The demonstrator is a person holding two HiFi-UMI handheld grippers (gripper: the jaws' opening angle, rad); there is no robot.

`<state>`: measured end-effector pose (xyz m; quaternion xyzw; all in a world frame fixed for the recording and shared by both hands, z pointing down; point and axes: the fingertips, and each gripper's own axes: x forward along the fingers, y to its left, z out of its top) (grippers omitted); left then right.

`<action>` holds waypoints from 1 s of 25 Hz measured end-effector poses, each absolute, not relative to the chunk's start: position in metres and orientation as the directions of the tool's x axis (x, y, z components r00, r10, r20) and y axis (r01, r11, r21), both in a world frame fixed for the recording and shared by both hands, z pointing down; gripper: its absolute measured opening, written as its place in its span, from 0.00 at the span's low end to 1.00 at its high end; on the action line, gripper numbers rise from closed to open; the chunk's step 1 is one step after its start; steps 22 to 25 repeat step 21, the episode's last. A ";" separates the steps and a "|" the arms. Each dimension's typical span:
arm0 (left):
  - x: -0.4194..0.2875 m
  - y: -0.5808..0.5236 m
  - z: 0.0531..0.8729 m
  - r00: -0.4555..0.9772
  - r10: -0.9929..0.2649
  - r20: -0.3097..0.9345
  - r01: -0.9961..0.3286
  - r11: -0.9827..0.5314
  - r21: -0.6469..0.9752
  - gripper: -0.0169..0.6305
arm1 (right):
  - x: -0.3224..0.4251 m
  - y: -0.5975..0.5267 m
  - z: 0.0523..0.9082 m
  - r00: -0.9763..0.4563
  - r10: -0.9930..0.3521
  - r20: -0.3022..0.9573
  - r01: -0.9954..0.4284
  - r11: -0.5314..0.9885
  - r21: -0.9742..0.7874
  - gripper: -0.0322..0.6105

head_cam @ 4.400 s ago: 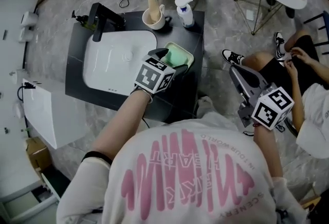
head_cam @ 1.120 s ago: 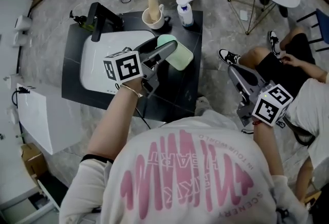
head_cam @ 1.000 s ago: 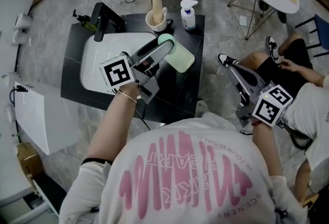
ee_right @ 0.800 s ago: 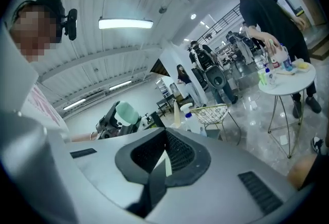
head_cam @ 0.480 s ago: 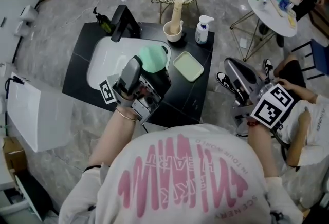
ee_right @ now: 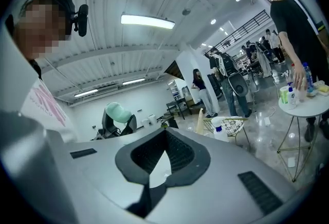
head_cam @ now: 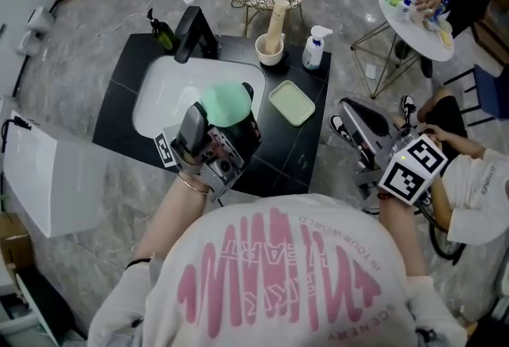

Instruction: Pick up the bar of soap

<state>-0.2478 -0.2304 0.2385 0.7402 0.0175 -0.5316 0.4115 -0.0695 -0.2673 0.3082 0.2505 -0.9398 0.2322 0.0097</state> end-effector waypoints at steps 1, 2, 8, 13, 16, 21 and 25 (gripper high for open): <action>-0.247 -0.230 0.238 0.434 -0.408 -0.803 0.468 -0.660 0.588 0.62 | -0.070 -0.266 0.308 -0.875 -0.464 0.137 -0.474 0.768 -0.430 0.07; -0.247 -0.229 0.238 0.433 -0.406 -0.805 0.472 -0.659 0.586 0.62 | -0.071 -0.265 0.308 -0.876 -0.463 0.138 -0.474 0.769 -0.429 0.07; -0.245 -0.229 0.238 0.429 -0.397 -0.812 0.487 -0.655 0.577 0.62 | -0.067 -0.265 0.308 -0.870 -0.473 0.139 -0.484 0.765 -0.424 0.07; -0.242 -0.229 0.240 0.430 -0.396 -0.811 0.493 -0.650 0.579 0.62 | -0.065 -0.264 0.310 -0.869 -0.474 0.143 -0.486 0.764 -0.424 0.07; -0.241 -0.229 0.242 0.427 -0.399 -0.812 0.496 -0.648 0.578 0.62 | -0.065 -0.264 0.312 -0.869 -0.472 0.147 -0.487 0.766 -0.419 0.07; -0.239 -0.232 0.243 0.421 -0.398 -0.815 0.500 -0.647 0.575 0.62 | -0.062 -0.266 0.314 -0.869 -0.471 0.150 -0.487 0.766 -0.419 0.07; -0.239 -0.232 0.243 0.421 -0.398 -0.815 0.500 -0.647 0.575 0.62 | -0.062 -0.266 0.314 -0.869 -0.471 0.150 -0.487 0.766 -0.419 0.07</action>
